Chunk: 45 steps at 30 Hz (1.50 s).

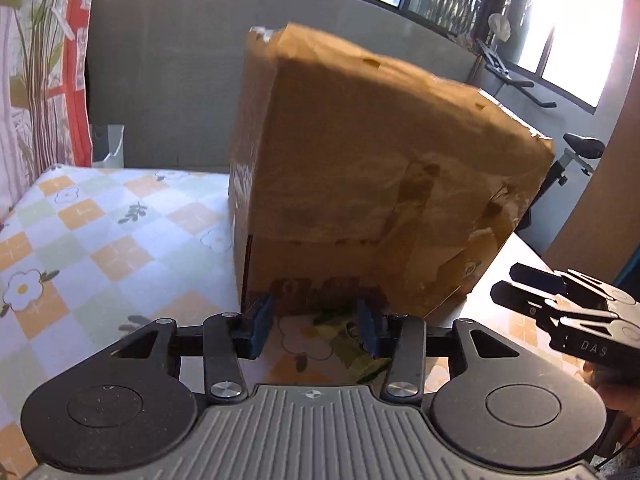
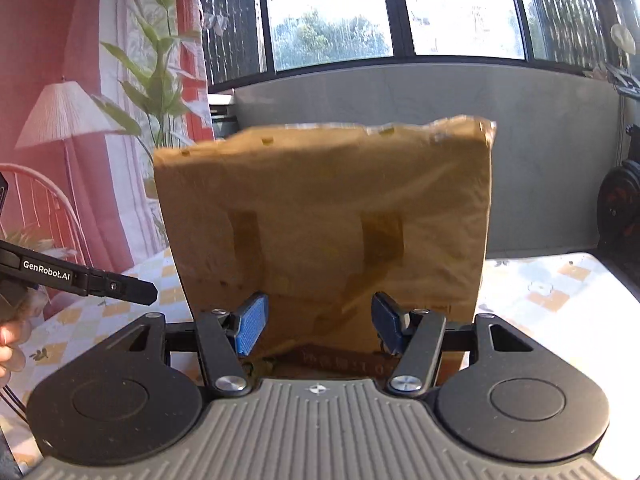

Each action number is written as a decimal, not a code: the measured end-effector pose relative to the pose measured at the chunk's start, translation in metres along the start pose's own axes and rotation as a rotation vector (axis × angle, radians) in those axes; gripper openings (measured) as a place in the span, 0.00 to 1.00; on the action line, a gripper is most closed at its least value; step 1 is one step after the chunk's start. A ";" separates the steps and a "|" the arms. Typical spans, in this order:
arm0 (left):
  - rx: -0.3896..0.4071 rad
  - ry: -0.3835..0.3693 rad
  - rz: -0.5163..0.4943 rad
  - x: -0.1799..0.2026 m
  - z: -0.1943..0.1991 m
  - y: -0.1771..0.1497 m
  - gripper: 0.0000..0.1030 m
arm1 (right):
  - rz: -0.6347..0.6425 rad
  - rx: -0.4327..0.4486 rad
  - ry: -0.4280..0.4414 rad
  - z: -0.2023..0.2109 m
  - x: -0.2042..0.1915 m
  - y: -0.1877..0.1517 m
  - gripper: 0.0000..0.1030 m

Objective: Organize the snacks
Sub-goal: 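Grasp the green candy packet with the left tool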

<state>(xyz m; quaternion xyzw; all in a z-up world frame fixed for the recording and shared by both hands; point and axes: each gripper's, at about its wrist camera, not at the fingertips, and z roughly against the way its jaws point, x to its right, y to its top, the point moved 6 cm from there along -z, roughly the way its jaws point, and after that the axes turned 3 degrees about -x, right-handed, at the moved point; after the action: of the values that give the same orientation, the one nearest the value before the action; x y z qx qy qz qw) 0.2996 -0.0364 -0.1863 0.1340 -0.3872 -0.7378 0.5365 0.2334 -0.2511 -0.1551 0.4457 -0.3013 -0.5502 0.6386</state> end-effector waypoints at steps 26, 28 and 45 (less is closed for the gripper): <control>-0.161 -0.200 0.099 0.029 -0.085 -0.050 0.32 | 0.128 -0.288 0.083 -0.041 -0.003 -0.069 0.58; -0.171 -0.206 0.104 0.031 -0.085 -0.051 0.32 | 0.127 -0.287 0.099 -0.039 -0.003 -0.070 0.58; -0.202 -0.254 0.050 0.068 -0.089 -0.065 0.32 | 0.139 -0.297 0.206 -0.040 -0.012 -0.073 0.58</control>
<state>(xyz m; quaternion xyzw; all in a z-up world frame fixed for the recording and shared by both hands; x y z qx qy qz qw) 0.2824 -0.1273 -0.2770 -0.0247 -0.3789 -0.7705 0.5121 0.2349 -0.2300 -0.2363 0.3786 -0.1800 -0.4948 0.7612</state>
